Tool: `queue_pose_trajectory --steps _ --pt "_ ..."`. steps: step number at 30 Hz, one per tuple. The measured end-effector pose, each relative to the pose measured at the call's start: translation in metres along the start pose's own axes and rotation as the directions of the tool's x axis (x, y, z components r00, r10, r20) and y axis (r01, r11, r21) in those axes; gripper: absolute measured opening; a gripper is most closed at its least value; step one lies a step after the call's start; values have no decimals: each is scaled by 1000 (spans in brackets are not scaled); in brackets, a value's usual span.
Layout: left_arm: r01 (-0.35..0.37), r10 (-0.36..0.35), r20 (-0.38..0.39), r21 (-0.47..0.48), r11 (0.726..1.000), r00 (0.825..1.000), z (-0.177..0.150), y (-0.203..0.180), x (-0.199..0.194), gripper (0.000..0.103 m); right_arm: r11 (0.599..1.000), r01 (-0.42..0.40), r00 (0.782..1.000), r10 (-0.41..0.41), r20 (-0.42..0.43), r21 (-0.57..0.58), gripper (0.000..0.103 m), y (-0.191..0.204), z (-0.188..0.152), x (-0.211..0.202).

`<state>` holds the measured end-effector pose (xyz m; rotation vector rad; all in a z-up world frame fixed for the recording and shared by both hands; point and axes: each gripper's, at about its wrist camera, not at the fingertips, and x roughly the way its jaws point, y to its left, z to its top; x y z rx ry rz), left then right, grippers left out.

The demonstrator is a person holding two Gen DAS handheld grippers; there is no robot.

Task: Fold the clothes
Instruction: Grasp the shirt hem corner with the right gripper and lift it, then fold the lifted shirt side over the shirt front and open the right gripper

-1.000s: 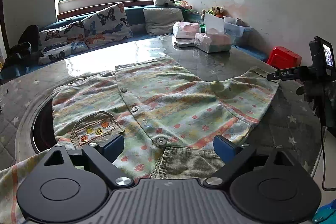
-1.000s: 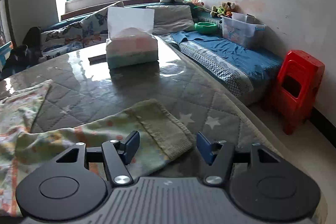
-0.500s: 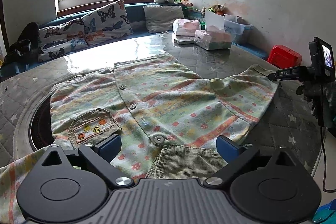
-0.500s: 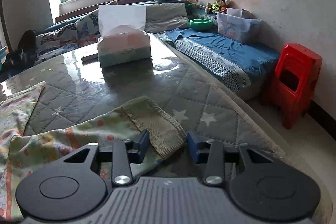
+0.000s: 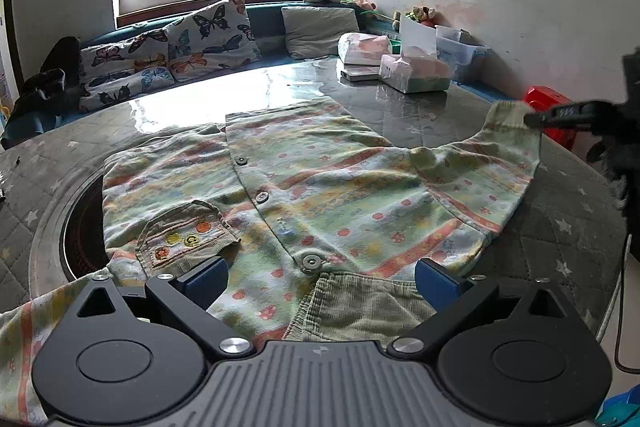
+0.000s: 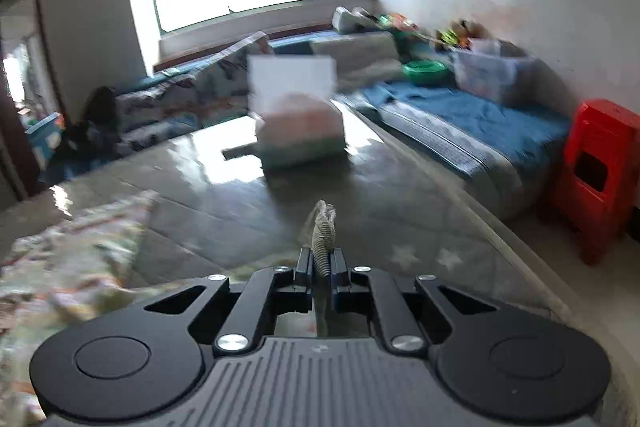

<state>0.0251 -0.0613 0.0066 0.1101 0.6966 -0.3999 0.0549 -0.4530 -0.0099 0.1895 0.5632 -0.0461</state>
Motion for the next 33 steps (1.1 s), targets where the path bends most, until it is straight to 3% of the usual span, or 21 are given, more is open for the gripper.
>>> queue_pose_trajectory --steps 4,8,17,27,33 --pt "-9 9 7 -13 1000 1000 0 4 -2 101 993 -109 993 111 35 -47 7 30 14 -22" --pt "-26 26 15 -34 999 1000 -2 12 -6 101 969 -224 972 230 44 -102 7 64 28 -37" --pt "-73 79 52 -113 991 996 -7 38 -21 101 863 -454 889 457 -41 -223 7 148 41 -42" --pt "-110 125 66 -188 976 990 -18 62 -33 101 718 -616 786 585 -199 -323 7 240 18 -36" --pt "-131 147 63 -215 968 987 -22 72 -36 101 657 -677 736 616 -280 -332 8 268 1 -31"
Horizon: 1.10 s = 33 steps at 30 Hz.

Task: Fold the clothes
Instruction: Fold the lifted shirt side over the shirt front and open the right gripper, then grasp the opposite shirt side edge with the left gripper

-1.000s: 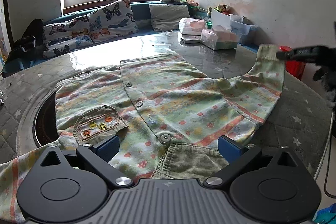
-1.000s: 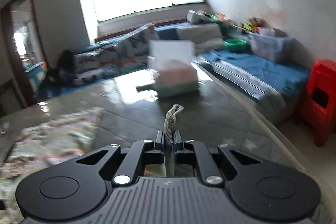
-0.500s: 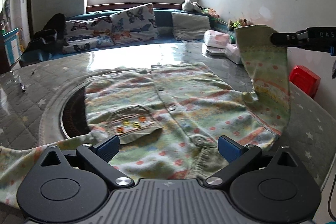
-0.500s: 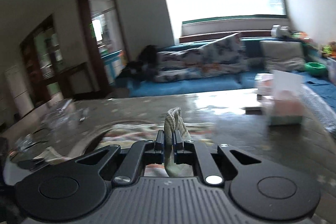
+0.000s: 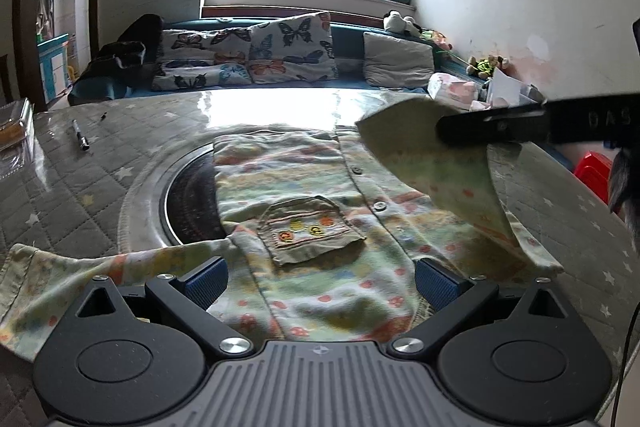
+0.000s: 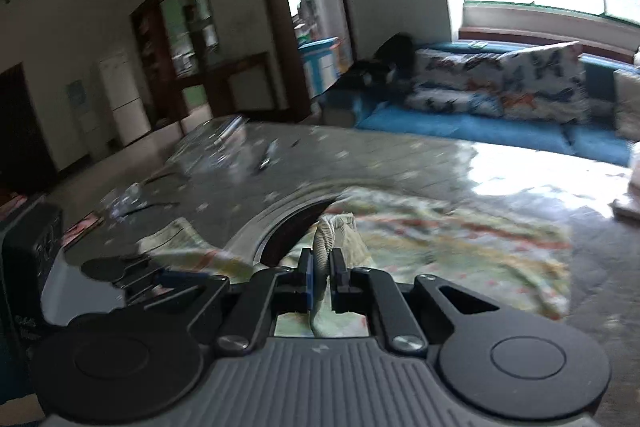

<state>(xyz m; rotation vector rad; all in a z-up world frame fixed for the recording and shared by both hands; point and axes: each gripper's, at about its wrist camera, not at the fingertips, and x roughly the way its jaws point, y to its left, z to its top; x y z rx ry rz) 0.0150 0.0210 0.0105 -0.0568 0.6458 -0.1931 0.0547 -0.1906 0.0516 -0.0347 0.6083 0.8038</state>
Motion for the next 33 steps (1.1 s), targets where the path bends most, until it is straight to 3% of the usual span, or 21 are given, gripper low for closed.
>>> queue_pose_trajectory --steps 4,7,14,18,25,28,30,33 --pt "-7 7 -6 -7 1000 1000 -1 1 1 101 998 -59 998 59 -18 10 19 3 -3 7" --pt "-14 14 -11 -4 1000 1000 -1 2 2 101 998 -58 998 58 -6 7 19 0 -3 0" --pt "-10 10 5 -3 1000 1000 5 -1 1 101 998 58 996 -59 -63 -6 19 -27 -15 -16" --pt "14 -14 6 21 1000 1000 8 -10 5 101 990 140 979 -138 -151 7 21 -50 -42 -22" --pt "64 -63 -27 65 996 998 8 -33 19 101 971 228 945 -201 -259 78 27 -83 -85 -19" --pt "66 -63 -42 76 995 997 6 -37 25 101 970 228 945 -201 -258 82 28 -87 -88 -20" --pt "61 -57 -45 76 995 997 6 -38 27 101 971 228 948 -205 -243 72 37 -88 -83 -20" --pt "41 -39 -42 68 997 998 6 -37 30 101 970 239 952 -226 -206 40 38 -88 -72 -18"
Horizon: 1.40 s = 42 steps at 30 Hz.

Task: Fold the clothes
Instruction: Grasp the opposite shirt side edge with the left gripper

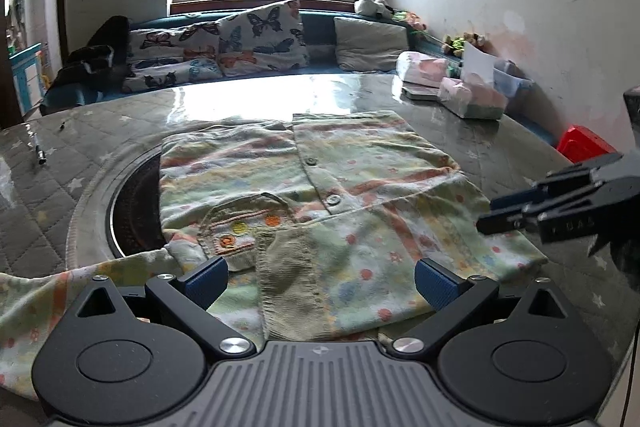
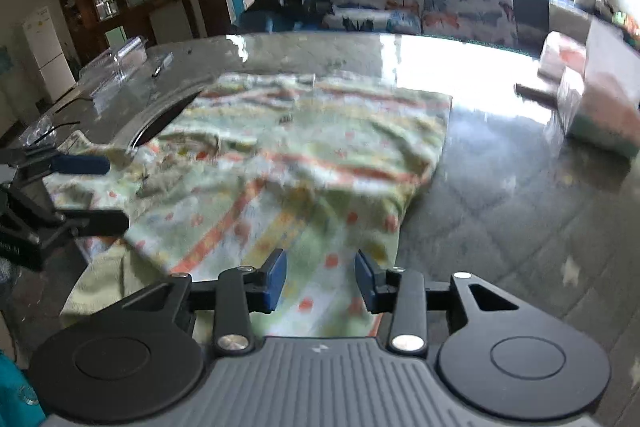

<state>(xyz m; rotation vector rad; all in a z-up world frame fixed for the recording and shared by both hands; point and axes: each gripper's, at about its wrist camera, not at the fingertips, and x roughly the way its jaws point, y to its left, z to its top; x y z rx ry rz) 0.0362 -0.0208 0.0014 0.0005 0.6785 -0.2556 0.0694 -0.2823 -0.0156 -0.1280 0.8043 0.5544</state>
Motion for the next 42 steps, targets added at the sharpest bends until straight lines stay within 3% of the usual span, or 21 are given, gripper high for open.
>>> queue_pose_trajectory --steps 11,17,25,29,34,36,39,42 --pt "-136 136 -8 -2 991 991 -2 8 11 100 999 14 1000 -14 -4 29 40 -14 17 42" --pt "-183 183 -30 1 983 983 -12 15 12 100 1000 15 1000 -15 9 -4 54 -3 17 30" --pt "-262 267 14 -150 953 964 -18 48 -20 100 998 -46 999 47 21 -53 80 26 9 15" --pt "-366 379 16 -226 903 925 -25 76 -38 100 996 -50 999 51 13 -75 81 33 4 17" --pt "-502 520 -36 -328 800 853 -38 119 -55 97 997 -59 998 60 5 -54 84 33 1 21" --pt "-550 569 -66 -367 750 820 -43 136 -60 89 997 -63 998 63 0 -51 84 32 0 23" --pt "-590 607 -116 -434 681 786 -52 161 -70 75 997 -63 998 63 -5 -46 84 32 -1 25" --pt "-610 623 -163 -492 621 765 -60 182 -75 62 997 -63 998 63 -9 -41 84 31 -2 26"
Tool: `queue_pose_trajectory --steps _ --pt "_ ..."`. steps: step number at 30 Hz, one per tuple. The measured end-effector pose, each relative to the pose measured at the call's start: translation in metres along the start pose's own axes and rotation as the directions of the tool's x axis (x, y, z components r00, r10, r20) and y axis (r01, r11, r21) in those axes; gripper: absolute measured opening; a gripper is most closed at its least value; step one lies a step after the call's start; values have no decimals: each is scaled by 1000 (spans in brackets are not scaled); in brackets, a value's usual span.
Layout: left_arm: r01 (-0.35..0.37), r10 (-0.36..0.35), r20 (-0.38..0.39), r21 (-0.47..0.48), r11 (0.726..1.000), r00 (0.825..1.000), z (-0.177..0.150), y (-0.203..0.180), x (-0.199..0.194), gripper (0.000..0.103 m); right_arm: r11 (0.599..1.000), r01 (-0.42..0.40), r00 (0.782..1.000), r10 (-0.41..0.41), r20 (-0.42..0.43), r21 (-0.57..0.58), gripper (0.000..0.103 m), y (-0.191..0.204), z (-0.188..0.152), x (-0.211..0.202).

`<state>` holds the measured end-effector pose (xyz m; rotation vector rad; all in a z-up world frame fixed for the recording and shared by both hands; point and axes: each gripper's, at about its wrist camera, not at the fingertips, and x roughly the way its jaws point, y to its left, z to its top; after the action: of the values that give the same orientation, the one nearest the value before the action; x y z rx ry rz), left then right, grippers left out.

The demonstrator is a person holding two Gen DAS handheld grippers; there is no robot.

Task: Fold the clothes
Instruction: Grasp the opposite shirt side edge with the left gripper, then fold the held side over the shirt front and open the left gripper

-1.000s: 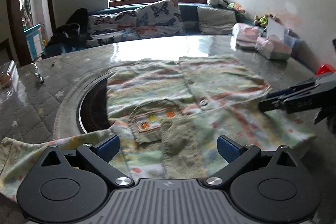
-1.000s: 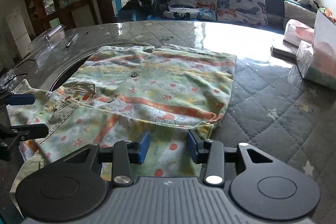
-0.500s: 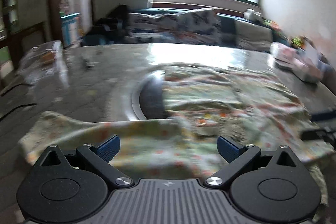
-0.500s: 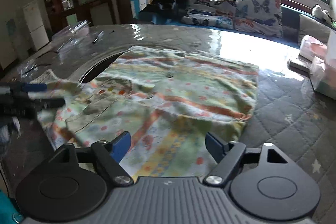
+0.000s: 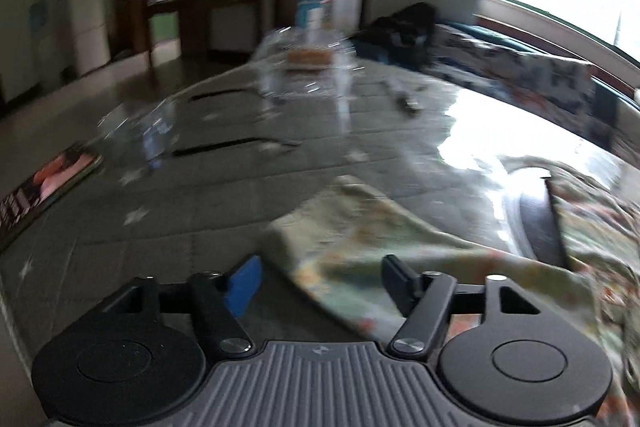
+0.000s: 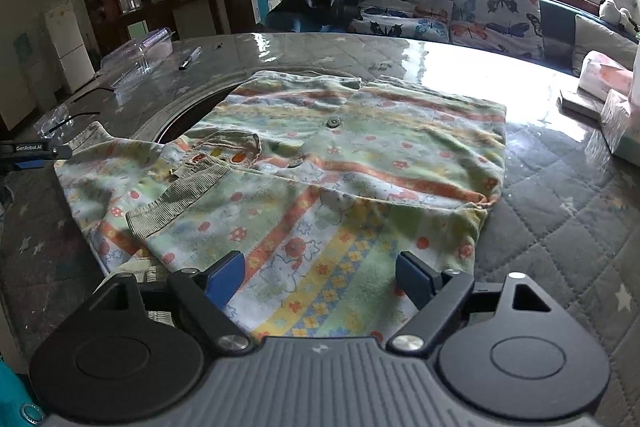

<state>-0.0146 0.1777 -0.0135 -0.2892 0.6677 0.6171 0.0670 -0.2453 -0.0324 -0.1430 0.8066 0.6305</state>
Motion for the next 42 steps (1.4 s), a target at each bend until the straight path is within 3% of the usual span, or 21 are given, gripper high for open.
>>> queue_pose_trajectory --steps 5,12,22,30,33,38,42 --pt "-36 34 -19 -64 997 999 5 17 10 43 1000 1 1000 -1 -2 2 85 -1 0 1" --pt "-68 67 -12 -63 996 998 9 20 14 42 1000 -2 1000 2 -7 6 85 0 0 4" --pt "-36 34 -25 -103 994 999 11 25 14 42 1000 -2 1000 2 -6 12 85 -1 -2 4" --pt "1 -6 -37 -141 990 999 15 28 18 18 1000 0 1000 0 11 17 85 -1 -2 0" --pt "30 -36 -36 -163 986 999 15 28 17 9 1000 1 1000 -2 22 20 85 -1 -2 -3" --pt "130 -129 19 -161 978 991 22 16 -4 7 1000 3 999 -5 50 26 83 -2 0 -10" --pt "285 -281 54 -124 950 958 33 -11 -31 7 999 4 998 -7 67 39 82 -4 1 -14"
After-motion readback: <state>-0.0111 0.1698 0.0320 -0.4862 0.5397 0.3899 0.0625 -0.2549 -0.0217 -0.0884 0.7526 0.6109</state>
